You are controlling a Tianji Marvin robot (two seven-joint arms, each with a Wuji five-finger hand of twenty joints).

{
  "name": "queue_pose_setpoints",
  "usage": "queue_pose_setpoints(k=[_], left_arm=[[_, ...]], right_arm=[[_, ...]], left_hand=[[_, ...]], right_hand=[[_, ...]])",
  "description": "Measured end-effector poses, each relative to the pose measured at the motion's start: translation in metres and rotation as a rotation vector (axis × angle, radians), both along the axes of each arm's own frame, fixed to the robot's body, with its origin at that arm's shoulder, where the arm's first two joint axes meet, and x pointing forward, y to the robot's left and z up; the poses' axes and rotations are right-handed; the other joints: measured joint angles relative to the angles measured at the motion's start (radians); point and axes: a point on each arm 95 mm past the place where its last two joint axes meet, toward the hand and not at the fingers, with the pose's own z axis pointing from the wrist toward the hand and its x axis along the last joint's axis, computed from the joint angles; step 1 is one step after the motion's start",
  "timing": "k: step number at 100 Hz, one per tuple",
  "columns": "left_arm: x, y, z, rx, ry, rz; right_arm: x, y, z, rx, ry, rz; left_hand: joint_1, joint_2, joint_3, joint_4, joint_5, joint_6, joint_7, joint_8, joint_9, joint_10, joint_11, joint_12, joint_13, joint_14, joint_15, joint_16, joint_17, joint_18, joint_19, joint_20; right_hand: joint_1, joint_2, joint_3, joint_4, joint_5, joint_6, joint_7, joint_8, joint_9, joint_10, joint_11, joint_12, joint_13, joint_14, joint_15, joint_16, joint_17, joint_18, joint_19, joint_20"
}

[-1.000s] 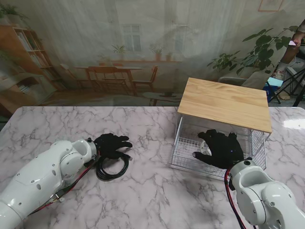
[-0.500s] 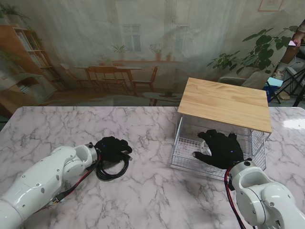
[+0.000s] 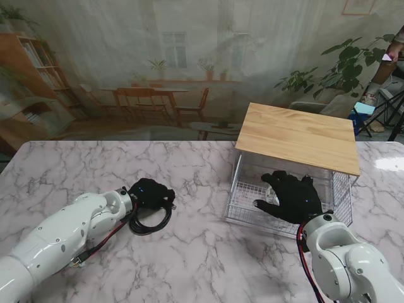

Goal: Load the small electronics into the mesh drawer

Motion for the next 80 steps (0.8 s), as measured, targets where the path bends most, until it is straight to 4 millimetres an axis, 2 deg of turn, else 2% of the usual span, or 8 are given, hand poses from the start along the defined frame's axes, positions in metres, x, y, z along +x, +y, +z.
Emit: queue_pose_setpoints(k=[5, 13, 22, 29, 40, 80], left_arm=[[0.000, 0.000, 0.000, -0.004, -0.001, 0.003], [0.000, 0.004, 0.001, -0.021, -0.003, 0.023], [-0.005, 0.007, 0.000, -0.028, -0.005, 0.037], [-0.008, 0.005, 0.001, -0.008, -0.013, 0.030], [-0.009, 0.004, 0.009, -0.004, -0.020, 0.045], [-0.006, 0.004, 0.059, -0.075, -0.147, 0.040]], right_arm=[[0.000, 0.000, 0.000, 0.003, -0.002, 0.000], [-0.001, 0.000, -0.001, 0.009, -0.004, -0.001], [-0.002, 0.000, -0.001, 0.015, -0.003, -0.003], [-0.002, 0.000, -0.001, 0.016, -0.003, -0.003], [-0.002, 0.000, -0.001, 0.017, -0.002, -0.001], [-0.003, 0.002, 0.005, 0.051, -0.014, 0.018]], left_hand=[[0.000, -0.010, 0.000, 0.000, 0.006, 0.000, 0.001, 0.000, 0.026, -0.007, 0.019, 0.001, 0.011, 0.003, -0.001, -0.001, 0.010, 0.002, 0.001, 0.000], [0.000, -0.020, 0.000, 0.000, 0.015, 0.000, 0.006, 0.000, 0.058, -0.054, 0.035, -0.013, 0.023, 0.006, -0.002, -0.001, 0.023, 0.005, 0.002, 0.000], [0.000, -0.022, 0.000, 0.000, 0.024, 0.000, 0.008, 0.000, 0.078, -0.038, 0.038, -0.002, 0.041, 0.008, -0.002, -0.001, 0.043, 0.010, 0.012, 0.000], [0.000, -0.022, 0.000, 0.000, 0.025, 0.000, 0.009, 0.000, 0.078, -0.052, 0.038, -0.011, 0.053, 0.008, -0.002, -0.002, 0.054, 0.013, 0.013, 0.000], [0.000, -0.033, 0.000, 0.000, 0.048, 0.000, 0.014, 0.000, 0.083, -0.049, 0.037, -0.012, 0.072, 0.009, -0.002, -0.003, 0.074, 0.016, 0.016, 0.000], [0.000, -0.069, 0.000, -0.003, 0.050, 0.000, 0.060, 0.015, 0.094, -0.039, 0.037, -0.001, 0.087, 0.009, -0.002, -0.003, 0.086, 0.016, 0.026, -0.001]], right_hand=[[0.000, 0.000, 0.000, 0.000, 0.000, 0.000, 0.001, 0.000, 0.000, 0.000, 0.000, 0.000, 0.000, 0.000, 0.000, 0.000, 0.000, 0.000, 0.000, 0.000], [0.000, 0.000, 0.000, 0.000, 0.000, 0.000, 0.011, 0.000, 0.000, 0.000, 0.000, 0.000, 0.000, 0.000, 0.000, 0.000, 0.000, 0.000, 0.000, 0.000], [0.000, 0.000, 0.000, 0.000, 0.000, 0.000, 0.012, 0.000, 0.000, 0.000, 0.000, 0.000, 0.000, 0.000, 0.000, 0.000, 0.000, 0.000, 0.000, 0.000], [0.000, 0.000, 0.000, 0.000, 0.000, 0.000, 0.013, 0.000, 0.000, 0.000, 0.000, 0.000, 0.000, 0.000, 0.000, 0.000, 0.000, 0.000, 0.000, 0.000], [0.000, 0.000, -0.001, 0.000, 0.000, 0.000, 0.013, 0.000, 0.000, 0.000, 0.000, 0.000, 0.000, 0.000, 0.000, 0.000, 0.000, 0.000, 0.000, 0.000], [0.000, 0.000, -0.001, 0.000, 0.000, 0.000, 0.025, 0.000, 0.016, 0.001, 0.000, 0.000, 0.000, 0.002, 0.000, 0.000, 0.000, 0.000, 0.000, 0.000]])
